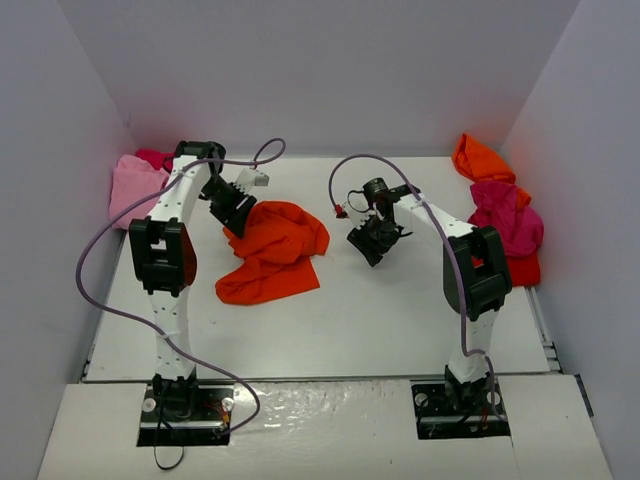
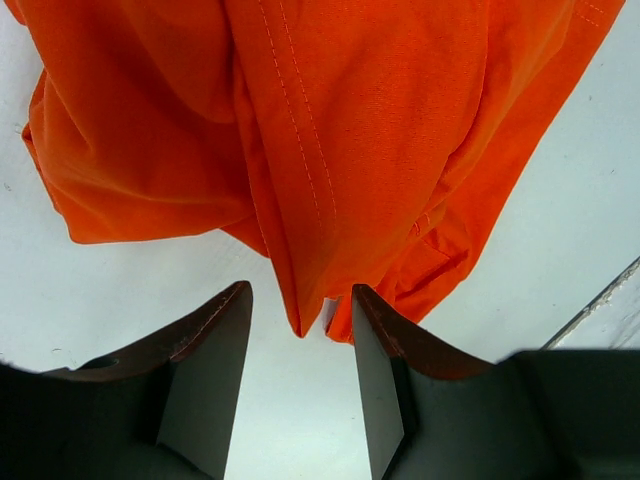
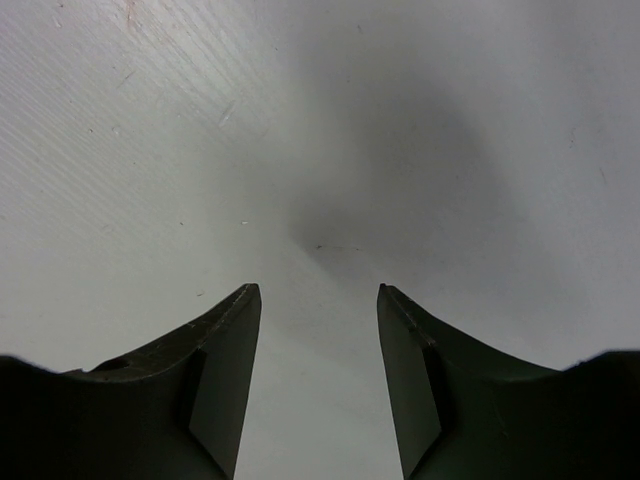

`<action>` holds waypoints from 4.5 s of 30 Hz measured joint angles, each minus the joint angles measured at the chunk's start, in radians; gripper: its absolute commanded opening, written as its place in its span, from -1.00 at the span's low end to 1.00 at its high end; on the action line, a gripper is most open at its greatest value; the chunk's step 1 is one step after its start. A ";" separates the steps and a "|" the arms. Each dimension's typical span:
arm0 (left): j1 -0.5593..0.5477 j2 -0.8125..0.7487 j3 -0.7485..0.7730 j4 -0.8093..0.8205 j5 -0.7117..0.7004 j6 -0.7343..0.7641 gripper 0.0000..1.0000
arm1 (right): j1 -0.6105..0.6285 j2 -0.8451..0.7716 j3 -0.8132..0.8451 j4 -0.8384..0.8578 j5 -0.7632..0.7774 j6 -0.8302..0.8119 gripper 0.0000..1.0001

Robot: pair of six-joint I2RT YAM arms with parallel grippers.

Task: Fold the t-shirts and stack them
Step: Flatten out the tshirt

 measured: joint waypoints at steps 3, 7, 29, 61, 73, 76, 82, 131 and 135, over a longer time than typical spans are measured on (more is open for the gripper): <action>0.000 0.000 0.000 0.000 0.001 0.000 -0.20 | 0.000 0.000 0.000 0.001 0.000 0.000 -0.05; 0.000 0.003 0.000 0.000 0.001 0.001 -0.21 | 0.000 0.000 -0.001 0.001 0.000 0.000 -0.05; 0.001 0.054 -0.024 0.005 0.015 0.040 -0.50 | 0.000 0.000 -0.011 0.011 0.004 0.000 -0.05; 0.024 -0.015 -0.094 0.007 0.017 0.050 -1.00 | 0.000 0.000 -0.017 0.016 0.004 0.001 -0.05; 0.020 -0.201 0.145 0.001 -0.039 0.048 -1.00 | 0.002 0.019 -0.017 0.020 0.003 0.002 -0.04; 0.011 -0.223 0.237 -0.001 -0.044 0.046 -1.00 | 0.008 0.027 -0.017 0.021 0.004 0.003 -0.04; -0.026 -0.252 0.265 -0.017 -0.062 0.030 -1.00 | 0.013 0.028 -0.017 0.023 0.004 0.004 -0.04; -0.005 -0.098 0.402 -0.027 -0.032 -0.008 -1.00 | 0.444 0.395 0.485 -0.046 -0.046 -0.045 -1.00; 0.028 -0.094 0.402 -0.027 -0.024 -0.008 -1.00 | 0.430 0.375 0.443 -0.045 -0.054 -0.049 -1.00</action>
